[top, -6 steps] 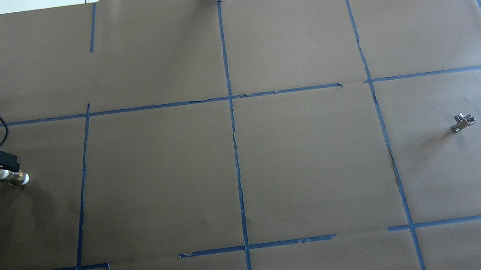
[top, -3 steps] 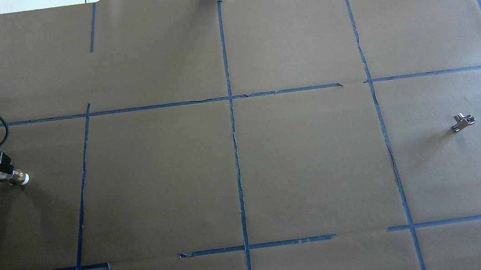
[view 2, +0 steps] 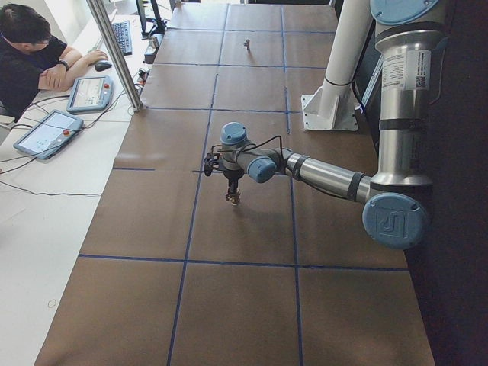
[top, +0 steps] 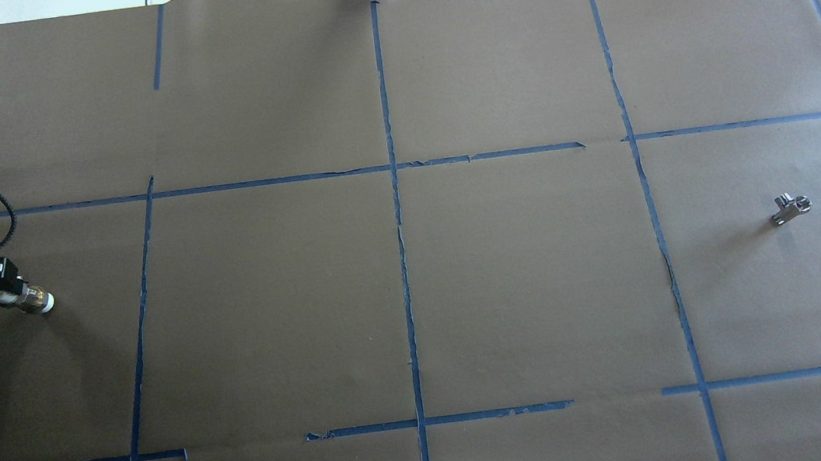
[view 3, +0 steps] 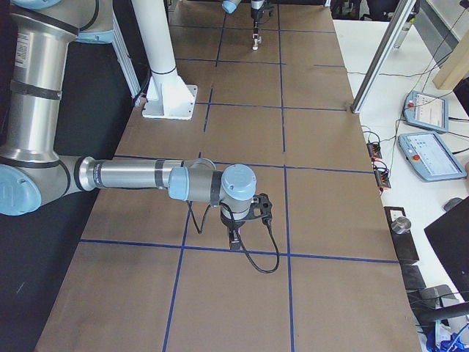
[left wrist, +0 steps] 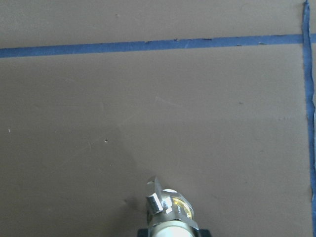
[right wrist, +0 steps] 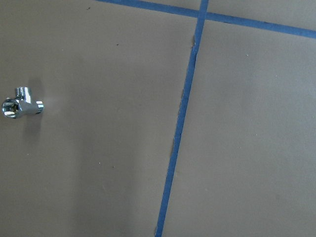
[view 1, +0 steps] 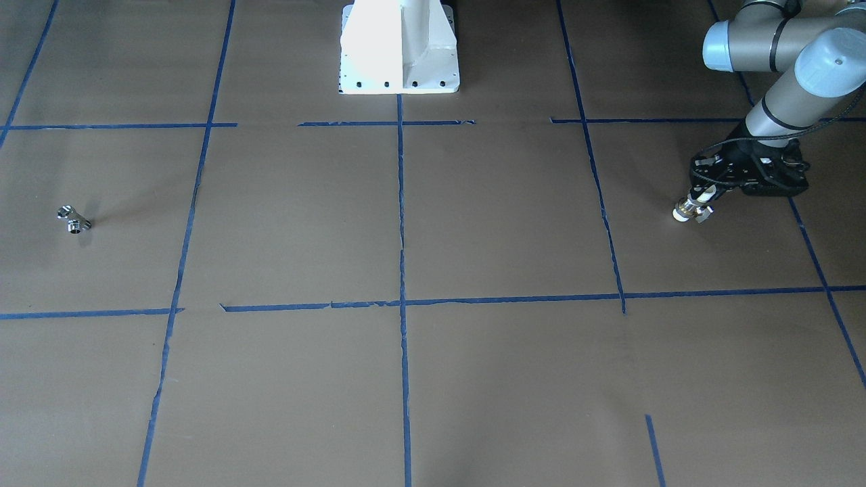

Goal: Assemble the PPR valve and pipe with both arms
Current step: 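Carry the valve with the left gripper to the table center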

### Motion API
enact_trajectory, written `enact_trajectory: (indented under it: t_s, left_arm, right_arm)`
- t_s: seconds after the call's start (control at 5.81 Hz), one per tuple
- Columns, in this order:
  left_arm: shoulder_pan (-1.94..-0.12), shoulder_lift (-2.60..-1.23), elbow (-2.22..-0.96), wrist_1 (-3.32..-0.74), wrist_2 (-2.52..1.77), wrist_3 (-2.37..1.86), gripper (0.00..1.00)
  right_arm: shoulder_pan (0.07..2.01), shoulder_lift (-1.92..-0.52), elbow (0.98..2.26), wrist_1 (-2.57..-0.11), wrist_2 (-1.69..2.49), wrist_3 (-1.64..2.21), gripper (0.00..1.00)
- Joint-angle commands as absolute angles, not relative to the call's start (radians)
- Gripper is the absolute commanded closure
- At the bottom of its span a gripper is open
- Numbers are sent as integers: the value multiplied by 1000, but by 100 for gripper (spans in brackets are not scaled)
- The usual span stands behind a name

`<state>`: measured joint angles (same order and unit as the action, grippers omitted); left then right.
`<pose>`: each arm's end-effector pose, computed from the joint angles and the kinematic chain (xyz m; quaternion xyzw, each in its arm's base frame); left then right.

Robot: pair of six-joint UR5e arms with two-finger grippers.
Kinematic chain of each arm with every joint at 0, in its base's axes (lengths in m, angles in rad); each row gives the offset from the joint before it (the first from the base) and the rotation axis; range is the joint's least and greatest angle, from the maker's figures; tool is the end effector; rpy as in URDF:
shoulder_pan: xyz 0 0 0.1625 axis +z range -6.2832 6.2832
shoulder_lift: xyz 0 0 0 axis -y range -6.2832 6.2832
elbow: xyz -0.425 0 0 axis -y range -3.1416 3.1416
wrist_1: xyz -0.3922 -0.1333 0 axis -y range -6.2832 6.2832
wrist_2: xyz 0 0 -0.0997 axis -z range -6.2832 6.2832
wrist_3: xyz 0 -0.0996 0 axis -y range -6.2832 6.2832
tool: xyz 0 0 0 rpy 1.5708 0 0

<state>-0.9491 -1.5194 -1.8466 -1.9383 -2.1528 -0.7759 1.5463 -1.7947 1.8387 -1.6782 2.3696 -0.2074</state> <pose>0.2214 -0.4438 0.5131 0.0374 0.3898 0.0129 0.9200 0.0523 -0.3940 0.6353 0.0064 -0.3897 -0.0943 0.9161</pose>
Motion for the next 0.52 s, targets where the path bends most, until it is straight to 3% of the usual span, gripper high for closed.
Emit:
enact_trajectory:
  t_s: [0.0, 0.34]
  left_arm:
    - [-951, -1566, -1900, -1846, -2155, -787, 100]
    - [-950, -1780, -1901, -1611, -2151, -798, 100]
  right_arm:
    - [1546, -1795, 1839, -1678, 2370, -206, 0]
    - [1546, -1793, 1839, -1678, 2370, -206, 0]
